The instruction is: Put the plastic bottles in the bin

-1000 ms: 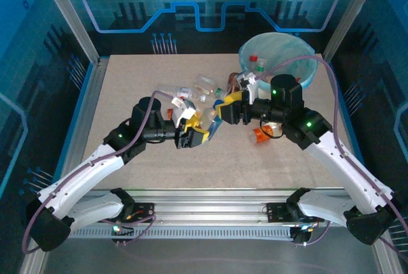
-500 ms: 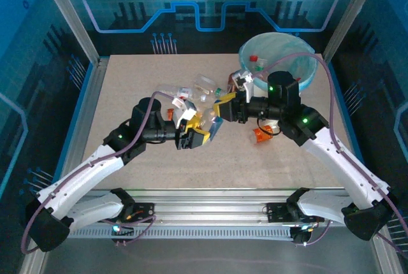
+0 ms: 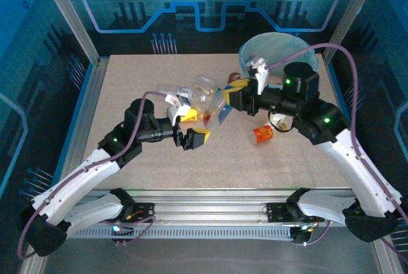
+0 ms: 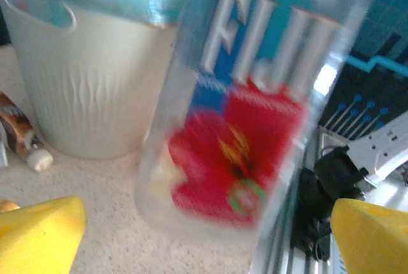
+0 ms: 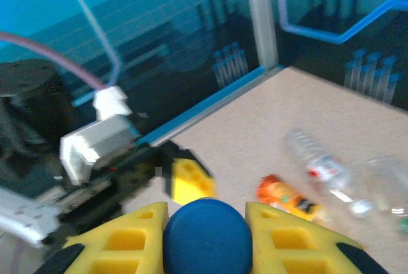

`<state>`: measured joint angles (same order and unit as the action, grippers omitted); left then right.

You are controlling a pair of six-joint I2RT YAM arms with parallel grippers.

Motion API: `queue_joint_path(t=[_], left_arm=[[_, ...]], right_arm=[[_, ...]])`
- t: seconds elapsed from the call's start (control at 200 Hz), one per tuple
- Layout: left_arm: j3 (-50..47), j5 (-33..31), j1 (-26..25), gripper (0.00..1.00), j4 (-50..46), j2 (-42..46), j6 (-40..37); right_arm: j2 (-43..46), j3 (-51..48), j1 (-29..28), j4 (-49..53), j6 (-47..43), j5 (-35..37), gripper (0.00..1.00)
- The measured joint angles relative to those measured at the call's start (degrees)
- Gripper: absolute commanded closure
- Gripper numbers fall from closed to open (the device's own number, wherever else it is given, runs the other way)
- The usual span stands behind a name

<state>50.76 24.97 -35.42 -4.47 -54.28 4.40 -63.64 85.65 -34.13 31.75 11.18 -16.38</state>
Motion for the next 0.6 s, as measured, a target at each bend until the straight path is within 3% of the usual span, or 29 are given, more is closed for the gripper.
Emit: queue_joint_path(t=[0.355, 0.6], left_arm=[[-2.47, -3.34, 0.00, 0.01, 3.30, 6.80, 0.13], [-4.92, -4.17, 0.00, 0.01, 3.52, 7.48, 0.17]], right_arm=[[-4.13, 16.41, -0.09, 3.78, -14.43, 38.69, 1.00], [-13.11, 17.88, -0.09, 2.51, -26.01, 55.49, 1.00]])
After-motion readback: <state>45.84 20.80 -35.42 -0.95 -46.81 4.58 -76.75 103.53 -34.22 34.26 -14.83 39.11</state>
